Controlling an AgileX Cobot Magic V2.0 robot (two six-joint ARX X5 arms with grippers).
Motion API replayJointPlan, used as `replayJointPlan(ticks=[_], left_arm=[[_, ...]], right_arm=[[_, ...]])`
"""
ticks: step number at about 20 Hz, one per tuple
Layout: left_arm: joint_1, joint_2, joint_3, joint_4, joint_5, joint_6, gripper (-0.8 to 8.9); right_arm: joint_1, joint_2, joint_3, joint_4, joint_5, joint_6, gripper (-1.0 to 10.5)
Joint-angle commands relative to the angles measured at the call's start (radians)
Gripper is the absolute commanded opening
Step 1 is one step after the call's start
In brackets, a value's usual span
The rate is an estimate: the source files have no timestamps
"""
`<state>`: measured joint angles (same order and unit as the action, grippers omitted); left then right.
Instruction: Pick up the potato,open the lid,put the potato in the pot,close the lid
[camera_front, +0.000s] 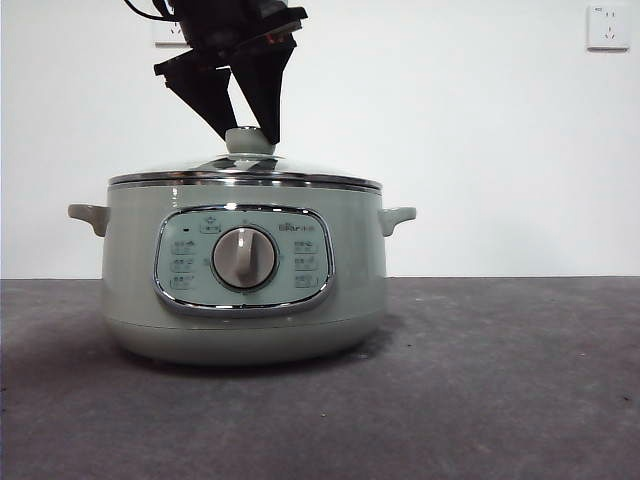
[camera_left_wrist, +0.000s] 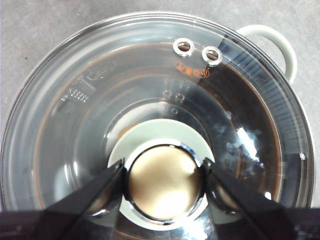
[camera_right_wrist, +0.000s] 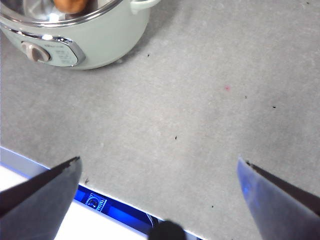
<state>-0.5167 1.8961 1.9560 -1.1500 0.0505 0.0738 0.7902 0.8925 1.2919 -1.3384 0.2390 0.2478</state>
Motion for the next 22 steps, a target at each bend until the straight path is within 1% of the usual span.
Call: replayJointPlan(ticks=[1, 2, 3, 4, 5, 9, 12, 16, 18, 22], left_arm=[[-0.002, 0.020, 0.002, 0.022, 0.010, 0.001, 1.61], [-0.002, 0.020, 0.002, 0.022, 0.010, 0.001, 3.45], [-0.002, 0.019, 0.002, 0.021, 0.010, -0.001, 5.54], [-0.002, 0.018, 0.002, 0.021, 0.009, -0.003, 6.70], [-0.001, 0.013, 0.002, 0.026, 0.008, -0.011, 6.90], [-0.001, -0.058, 0.002, 0.033, 0.008, -0.018, 6.90], [-0.002, -0.150, 0.002, -0.027, 0.009, -0.023, 6.90], [-0.015, -0.293, 0.002, -0.166, 0.010, -0.025, 6.90], [-0.022, -0.371, 0.002, -0.170, 0.013, -0.035, 6.89], [-0.073, -0.512, 0.002, -0.170, 0.012, -0.071, 6.89]], right_arm=[[0.001, 0.000, -0.008, 0.006, 0.005, 0.010, 7.2], [0.001, 0.000, -0.008, 0.006, 0.005, 0.010, 7.2], [0.001, 0.000, -0.008, 0.006, 0.005, 0.011, 7.2], [0.001, 0.000, -0.008, 0.006, 0.005, 0.013, 7.2], [0.001, 0.000, -0.008, 0.006, 0.005, 0.015, 7.2], [0.001, 0.000, -0.008, 0.006, 0.004, 0.022, 7.2], [0.001, 0.000, -0.008, 0.006, 0.005, 0.022, 7.2], [0.001, 0.000, -0.008, 0.006, 0.004, 0.022, 7.2], [0.001, 0.002, -0.008, 0.006, 0.004, 0.022, 7.2], [0.001, 0.002, -0.008, 0.006, 0.004, 0.022, 7.2]])
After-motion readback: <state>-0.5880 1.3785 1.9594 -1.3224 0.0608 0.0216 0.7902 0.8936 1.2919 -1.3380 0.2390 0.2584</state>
